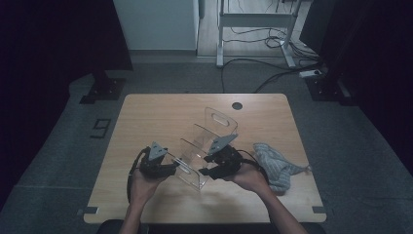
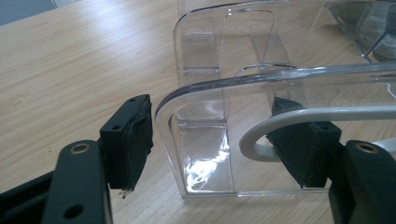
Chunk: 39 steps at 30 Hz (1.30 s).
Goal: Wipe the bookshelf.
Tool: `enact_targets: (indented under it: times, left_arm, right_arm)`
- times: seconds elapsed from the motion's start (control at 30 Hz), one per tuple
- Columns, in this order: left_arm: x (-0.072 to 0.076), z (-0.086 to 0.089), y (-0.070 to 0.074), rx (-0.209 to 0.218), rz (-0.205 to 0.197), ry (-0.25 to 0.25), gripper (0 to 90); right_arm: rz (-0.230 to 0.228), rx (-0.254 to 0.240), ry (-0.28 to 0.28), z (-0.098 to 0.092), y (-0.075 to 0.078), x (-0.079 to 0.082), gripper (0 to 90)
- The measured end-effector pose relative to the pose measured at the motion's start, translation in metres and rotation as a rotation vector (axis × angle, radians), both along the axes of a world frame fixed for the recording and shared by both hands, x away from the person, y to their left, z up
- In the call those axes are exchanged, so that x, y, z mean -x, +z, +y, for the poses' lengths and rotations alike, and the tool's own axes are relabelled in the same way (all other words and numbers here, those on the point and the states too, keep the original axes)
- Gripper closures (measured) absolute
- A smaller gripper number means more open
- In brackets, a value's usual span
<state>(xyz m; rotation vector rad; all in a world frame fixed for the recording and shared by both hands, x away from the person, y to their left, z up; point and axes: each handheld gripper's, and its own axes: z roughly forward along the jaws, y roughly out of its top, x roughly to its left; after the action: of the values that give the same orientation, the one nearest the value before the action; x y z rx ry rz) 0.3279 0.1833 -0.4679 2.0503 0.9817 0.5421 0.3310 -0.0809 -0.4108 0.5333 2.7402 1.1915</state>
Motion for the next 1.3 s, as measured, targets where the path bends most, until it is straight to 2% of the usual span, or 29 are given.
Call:
enact_targets:
  times: [0.2,0.43,0.5,0.63,0.67,0.7,0.83,0.9,1.0,1.17,1.3]
  left_arm:
    - [0.001,0.005,0.002,-0.026,-0.016,0.003,39.7]
    - [0.003,0.009,0.002,-0.008,-0.010,-0.001,41.7]
    - [0.004,0.011,0.001,0.002,-0.012,0.002,42.4]
    - [0.007,0.014,0.001,0.005,-0.014,0.004,42.7]
    - [0.007,0.014,0.001,0.005,-0.014,0.004,42.7]
    - [0.008,0.015,0.001,0.005,-0.014,0.001,42.7]
    - [0.010,0.020,0.001,0.004,-0.013,0.001,42.7]
    - [0.012,0.023,0.001,0.004,-0.014,0.002,42.7]
    - [0.014,0.025,0.001,0.002,-0.013,0.005,42.6]
    - [0.017,0.027,0.001,0.004,-0.012,0.010,42.6]
    - [0.017,0.027,0.001,0.006,-0.011,0.016,42.4]
  right_arm:
    - [-0.010,-0.007,-0.077,-0.028,0.004,-0.011,37.3]
    - [-0.015,0.001,-0.172,-0.061,-0.001,-0.021,29.3]
    - [-0.030,0.014,-0.222,-0.073,-0.003,-0.024,26.5]
    - [-0.035,0.008,-0.287,-0.094,-0.005,-0.027,23.6]
    - [-0.035,0.008,-0.287,-0.094,-0.005,-0.027,23.6]
    - [-0.032,0.025,-0.325,-0.106,-0.008,-0.029,21.7]
    - [-0.034,0.054,-0.371,-0.122,-0.013,-0.030,20.0]
    - [-0.033,0.067,-0.412,-0.133,-0.019,-0.031,19.7]
    - [-0.004,0.069,-0.462,-0.146,-0.030,-0.032,18.9]
    - [0.030,0.121,-0.535,-0.163,-0.051,-0.031,16.2]
    - [0.055,0.167,-0.573,-0.175,-0.067,-0.032,13.4]
